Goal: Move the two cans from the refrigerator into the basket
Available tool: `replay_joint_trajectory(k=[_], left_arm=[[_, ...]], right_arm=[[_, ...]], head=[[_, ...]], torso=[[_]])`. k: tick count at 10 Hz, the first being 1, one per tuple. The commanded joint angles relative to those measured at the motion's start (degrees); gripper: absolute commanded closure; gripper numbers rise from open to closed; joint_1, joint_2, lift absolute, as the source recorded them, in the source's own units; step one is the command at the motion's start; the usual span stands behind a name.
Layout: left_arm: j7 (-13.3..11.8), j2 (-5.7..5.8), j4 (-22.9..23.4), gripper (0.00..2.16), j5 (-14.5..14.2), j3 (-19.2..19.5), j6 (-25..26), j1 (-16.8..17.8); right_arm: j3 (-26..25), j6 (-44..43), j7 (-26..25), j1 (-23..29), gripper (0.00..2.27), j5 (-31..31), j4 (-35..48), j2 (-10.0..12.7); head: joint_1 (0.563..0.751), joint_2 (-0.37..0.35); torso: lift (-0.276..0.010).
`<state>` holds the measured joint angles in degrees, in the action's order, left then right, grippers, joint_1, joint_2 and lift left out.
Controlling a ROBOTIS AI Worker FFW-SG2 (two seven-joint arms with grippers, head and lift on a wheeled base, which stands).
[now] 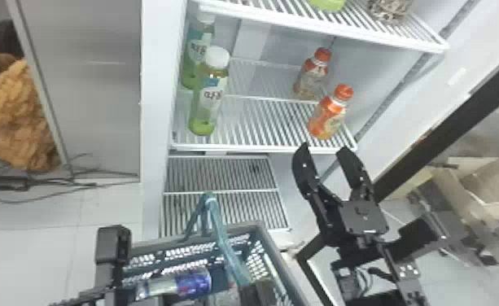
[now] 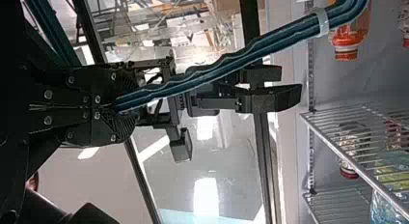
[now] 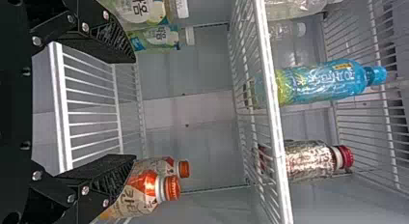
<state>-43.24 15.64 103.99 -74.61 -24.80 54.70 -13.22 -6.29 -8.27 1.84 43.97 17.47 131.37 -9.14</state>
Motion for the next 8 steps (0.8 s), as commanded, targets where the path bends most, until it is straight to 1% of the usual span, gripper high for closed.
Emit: replay_joint_trajectory(k=[1, 4, 8], left_arm=[[0.0, -0.09, 0.0, 1.18, 0.0, 0.01, -0.28, 0.0], [0.0, -0.17, 0.0, 1.18, 0.0, 0.01, -0.42, 0.0], [0.0, 0.0, 0.0, 1.18, 0.0, 0.01, -0.42, -0.14]], right_arm=[[0.01, -0.6, 0.0, -0.1, 0.34, 0.01, -0.24, 0.09], [0.01, -1.02, 0.0, -0.1, 0.34, 0.01, -0.38, 0.09], [0.01, -1.02, 0.0, -0.24, 0.34, 0.01, -0.52, 0.0]], head=[[0.695, -0.35], [0.695, -0.35], [0.695, -0.35]], torso=[[-0.276], [-0.276], [-0.276]])
